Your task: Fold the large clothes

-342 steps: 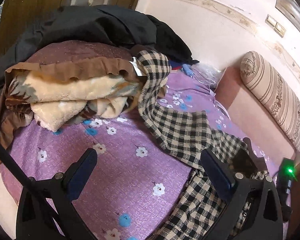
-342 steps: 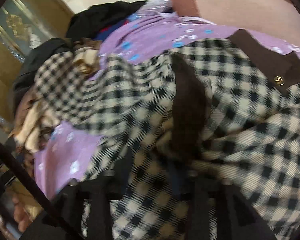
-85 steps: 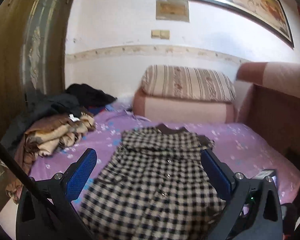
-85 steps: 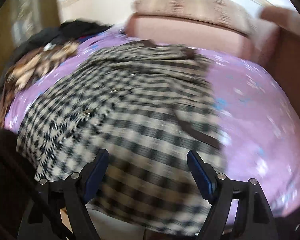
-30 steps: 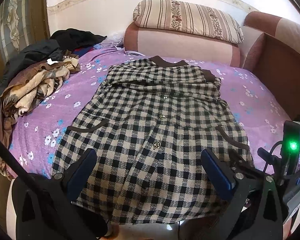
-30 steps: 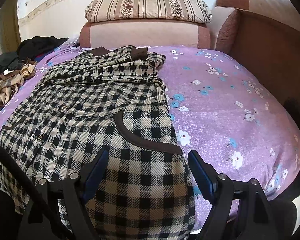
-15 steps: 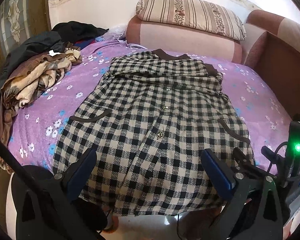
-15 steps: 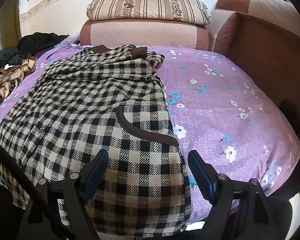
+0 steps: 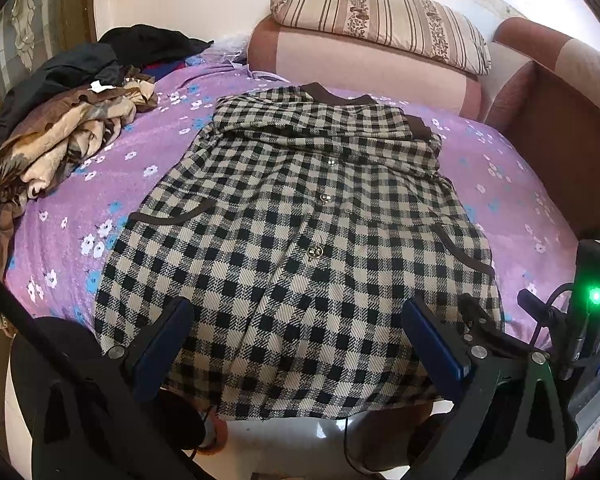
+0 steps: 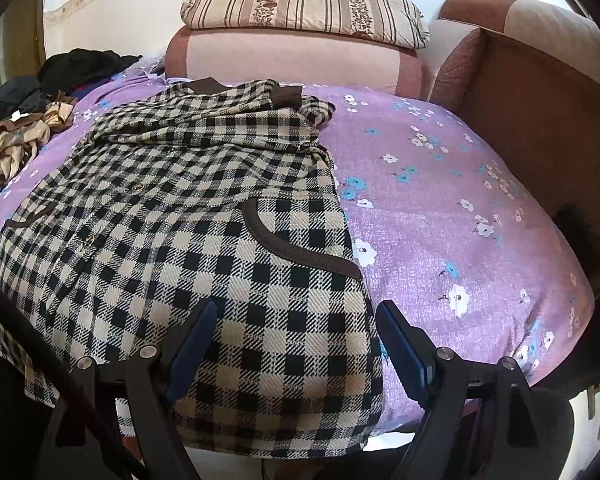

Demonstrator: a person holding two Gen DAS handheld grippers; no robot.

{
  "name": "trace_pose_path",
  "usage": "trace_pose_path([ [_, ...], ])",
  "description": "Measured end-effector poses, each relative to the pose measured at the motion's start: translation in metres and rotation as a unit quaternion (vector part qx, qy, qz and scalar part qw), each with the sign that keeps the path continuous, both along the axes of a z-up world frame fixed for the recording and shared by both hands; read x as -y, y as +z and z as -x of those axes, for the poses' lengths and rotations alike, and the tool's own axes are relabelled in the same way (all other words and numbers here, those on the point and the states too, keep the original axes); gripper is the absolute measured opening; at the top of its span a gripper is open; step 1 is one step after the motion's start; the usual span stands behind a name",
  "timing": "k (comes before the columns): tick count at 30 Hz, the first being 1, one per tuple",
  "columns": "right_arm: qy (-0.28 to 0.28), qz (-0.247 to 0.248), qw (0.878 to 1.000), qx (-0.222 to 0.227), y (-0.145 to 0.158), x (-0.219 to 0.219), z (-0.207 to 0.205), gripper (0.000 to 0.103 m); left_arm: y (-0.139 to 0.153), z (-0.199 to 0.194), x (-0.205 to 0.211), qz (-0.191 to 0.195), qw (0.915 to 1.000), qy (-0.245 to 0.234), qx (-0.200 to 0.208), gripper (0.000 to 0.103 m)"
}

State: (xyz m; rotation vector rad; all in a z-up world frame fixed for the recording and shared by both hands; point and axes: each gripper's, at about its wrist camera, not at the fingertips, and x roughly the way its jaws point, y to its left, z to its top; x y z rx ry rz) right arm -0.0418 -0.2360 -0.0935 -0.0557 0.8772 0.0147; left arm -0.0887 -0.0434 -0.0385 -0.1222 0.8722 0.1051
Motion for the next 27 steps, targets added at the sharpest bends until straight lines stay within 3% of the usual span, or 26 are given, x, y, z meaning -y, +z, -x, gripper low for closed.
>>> trace_pose_path([
  [27, -0.016, 0.001, 1.0, -0.006, -0.0035, 0.004, -0.006, 0.086, -0.0028, -0.0062, -0.0026, 0.001, 1.0, 0.0, 0.009, 0.103],
])
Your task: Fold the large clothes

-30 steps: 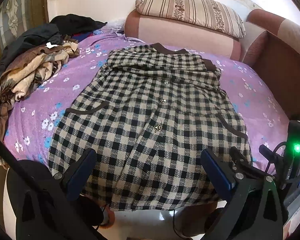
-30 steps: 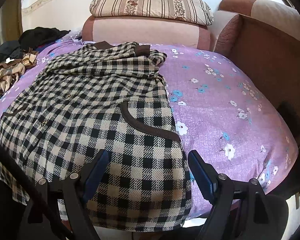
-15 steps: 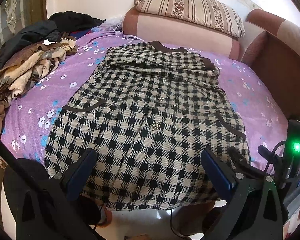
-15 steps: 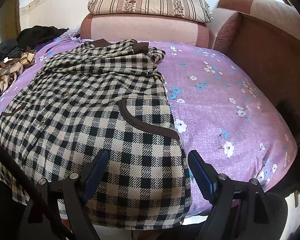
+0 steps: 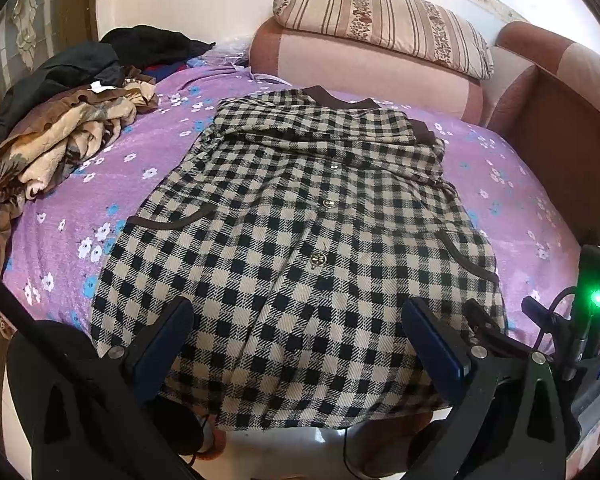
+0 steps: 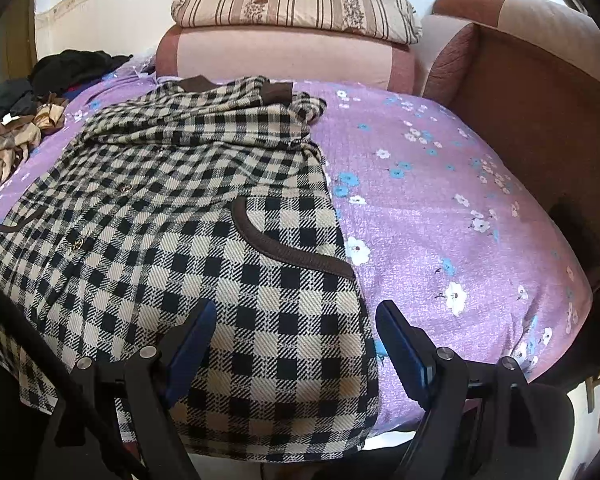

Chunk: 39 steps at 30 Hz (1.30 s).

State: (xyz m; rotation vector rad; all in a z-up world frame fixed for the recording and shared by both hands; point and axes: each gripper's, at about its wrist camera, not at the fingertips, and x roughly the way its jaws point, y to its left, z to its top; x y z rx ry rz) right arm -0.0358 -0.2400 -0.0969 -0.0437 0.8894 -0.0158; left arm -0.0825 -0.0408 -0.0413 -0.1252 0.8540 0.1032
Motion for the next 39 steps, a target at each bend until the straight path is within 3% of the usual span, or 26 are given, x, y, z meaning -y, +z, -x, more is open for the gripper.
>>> trace_pose_path([
  [7, -0.001, 0.01, 1.0, 0.021, 0.011, -0.002, 0.01, 0.086, 0.008, 0.013, -0.003, -0.011, 0.9996, 0.001, 0.024, 0.103],
  [16, 0.004, 0.039, 0.999, 0.017, 0.009, -0.011, 0.012, 0.086, 0.02, 0.026, 0.001, -0.076, 0.9941, 0.011, 0.076, 0.103],
  [30, 0.003, 0.063, 0.998, -0.003, -0.001, -0.013, 0.008, 0.086, 0.008, 0.019, -0.005, -0.062, 0.9965, 0.011, 0.055, 0.103],
  [39, 0.001, 0.079, 0.997, 0.01, 0.003, -0.015, 0.011, 0.086, -0.006, 0.015, -0.007, -0.062, 0.9973, 0.011, 0.039, 0.103],
])
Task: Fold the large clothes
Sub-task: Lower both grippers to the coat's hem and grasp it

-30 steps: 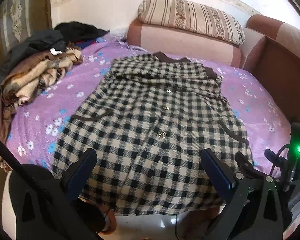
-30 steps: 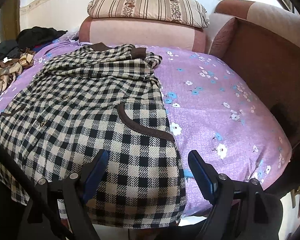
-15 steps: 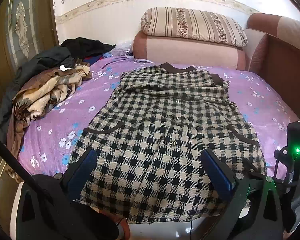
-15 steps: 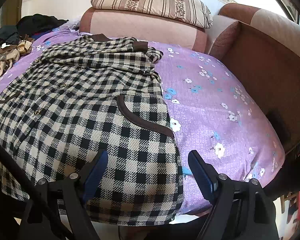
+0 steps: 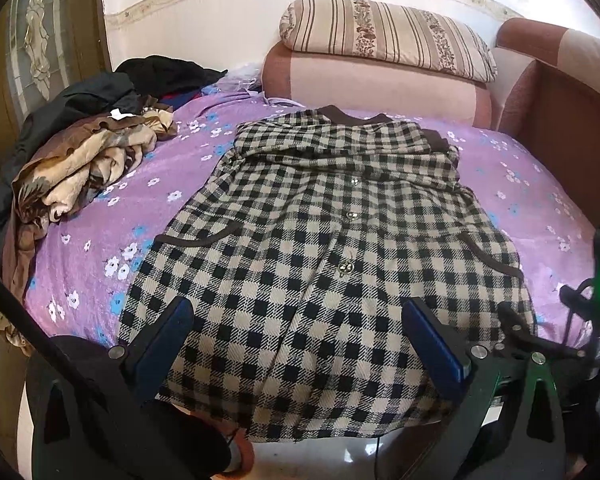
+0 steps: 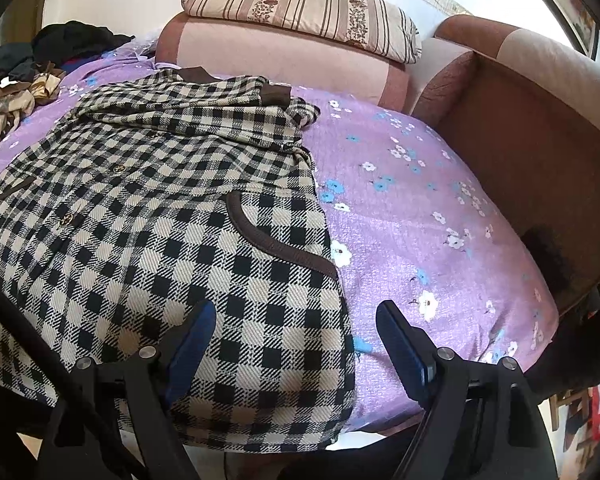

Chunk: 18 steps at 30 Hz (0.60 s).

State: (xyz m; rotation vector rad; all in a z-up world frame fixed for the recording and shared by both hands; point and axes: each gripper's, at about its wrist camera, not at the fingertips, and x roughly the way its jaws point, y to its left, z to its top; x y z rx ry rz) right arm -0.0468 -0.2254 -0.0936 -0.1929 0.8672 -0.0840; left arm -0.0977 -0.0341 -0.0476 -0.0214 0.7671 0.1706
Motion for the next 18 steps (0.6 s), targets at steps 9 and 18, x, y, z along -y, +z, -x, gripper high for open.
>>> trace_pose_path([
  [9, -0.013, -0.082, 0.995, -0.046, -0.012, 0.03, -0.017, 0.086, -0.015, -0.033, -0.041, 0.02, 0.9993, 0.003, -0.032, 0.103],
  [18, -0.049, -0.244, 0.967, -0.056, -0.042, 0.106, -0.04, 0.087, -0.04, -0.114, -0.169, 0.074, 0.9923, 0.054, -0.083, 0.08],
])
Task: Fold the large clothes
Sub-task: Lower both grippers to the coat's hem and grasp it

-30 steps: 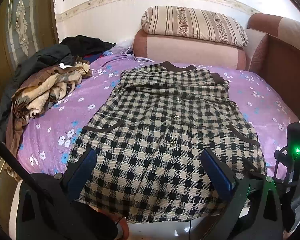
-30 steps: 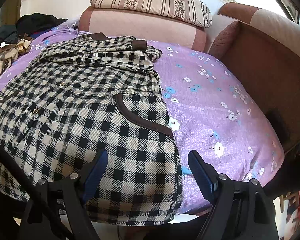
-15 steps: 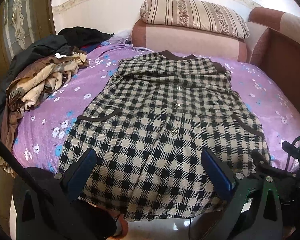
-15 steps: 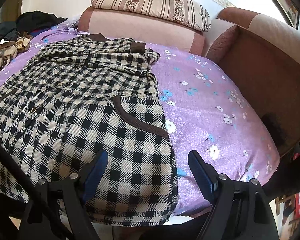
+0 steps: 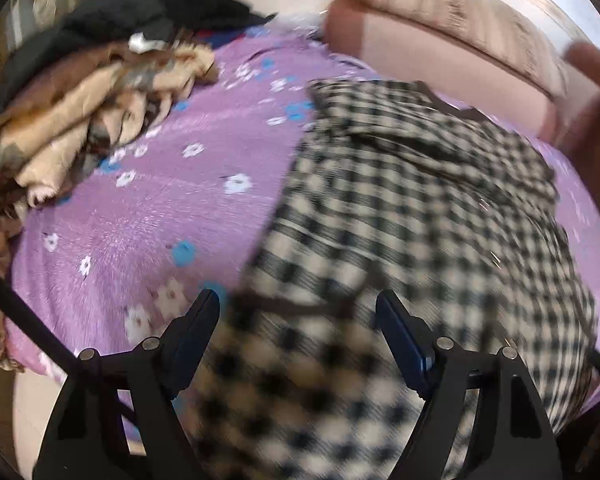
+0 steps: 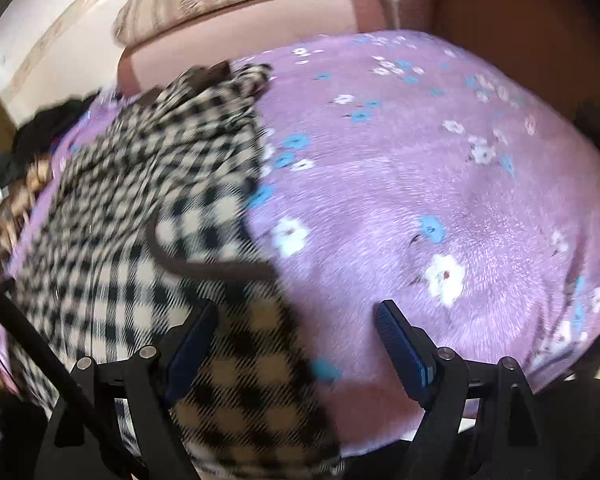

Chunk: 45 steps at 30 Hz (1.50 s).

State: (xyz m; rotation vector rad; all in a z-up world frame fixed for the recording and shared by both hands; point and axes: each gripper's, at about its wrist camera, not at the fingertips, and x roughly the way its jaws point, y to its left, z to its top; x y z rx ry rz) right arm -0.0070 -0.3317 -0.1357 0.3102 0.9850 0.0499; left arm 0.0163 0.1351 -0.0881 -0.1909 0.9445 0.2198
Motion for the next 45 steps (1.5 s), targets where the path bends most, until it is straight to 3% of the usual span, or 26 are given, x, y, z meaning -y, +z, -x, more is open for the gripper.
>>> trace_pose_path([
  [3, 0.015, -0.08, 0.996, 0.019, 0.0, 0.016, -0.004, 0.086, -0.014, -0.011, -0.03, 0.03, 0.9994, 0.01, -0.015, 0.07],
  [6, 0.066, -0.214, 0.975, 0.01, -0.008, 0.021, -0.006, 0.082, -0.021, -0.013, -0.038, 0.06, 0.9981, -0.008, -0.009, 0.069],
  [12, 0.116, -0.335, 0.935, -0.01, -0.025, 0.016, -0.003, 0.081, -0.024, 0.005, -0.029, 0.094, 0.9937, -0.06, -0.004, 0.067],
  [15, 0.127, -0.373, 0.919, -0.024, -0.033, 0.013, 0.006, 0.077, -0.023, 0.019, -0.026, 0.121, 0.9901, -0.07, -0.007, 0.047],
  [17, 0.132, -0.384, 0.913, -0.031, -0.036, 0.013, 0.011, 0.073, -0.023, 0.028, -0.027, 0.127, 0.9897, -0.064, -0.013, 0.022],
  [21, 0.138, -0.391, 0.909, -0.039, -0.039, 0.012, 0.021, 0.071, -0.027, 0.049, -0.038, 0.173, 0.9833, -0.056, -0.012, 0.019],
  [24, 0.138, -0.385, 0.912, -0.042, -0.039, 0.013, 0.027, 0.07, -0.029, 0.061, -0.036, 0.172, 0.9838, -0.052, -0.005, 0.019],
  [27, 0.142, -0.368, 0.918, -0.047, -0.04, 0.01, 0.035, 0.07, -0.029, 0.068, -0.031, 0.166, 0.9844, -0.06, 0.003, 0.03],
  [31, 0.158, -0.346, 0.923, -0.058, -0.041, -0.001, 0.04, 0.07, -0.029, 0.077, -0.018, 0.166, 0.9825, -0.084, 0.003, 0.061],
  [35, 0.179, -0.314, 0.929, -0.075, -0.045, -0.019, 0.051, 0.06, -0.03, 0.084, 0.002, 0.119, 0.9875, -0.102, -0.017, 0.064],
  [36, 0.183, -0.302, 0.932, -0.076, -0.044, -0.023, 0.052, 0.058, -0.03, 0.086, 0.004, 0.111, 0.9882, -0.103, -0.022, 0.06],
  [38, 0.188, -0.286, 0.937, -0.075, -0.042, -0.029, 0.052, 0.038, -0.03, 0.09, 0.005, 0.078, 0.9926, -0.088, -0.033, 0.018],
  [39, 0.19, -0.281, 0.938, -0.074, -0.04, -0.031, 0.052, 0.03, -0.03, 0.093, 0.003, 0.067, 0.994, -0.078, -0.038, 0.012],
  [40, 0.194, -0.277, 0.938, -0.071, -0.038, -0.033, 0.053, 0.017, -0.03, 0.096, -0.002, 0.081, 0.9933, -0.072, -0.04, 0.008],
  [42, 0.199, -0.27, 0.94, -0.062, -0.029, -0.034, 0.055, 0.014, -0.026, 0.102, -0.013, 0.117, 0.9905, -0.061, -0.037, 0.008],
  [45, 0.202, -0.279, 0.938, -0.042, -0.012, -0.027, 0.058, 0.011, -0.011, 0.108, -0.015, 0.124, 0.9899, -0.065, -0.024, 0.007],
])
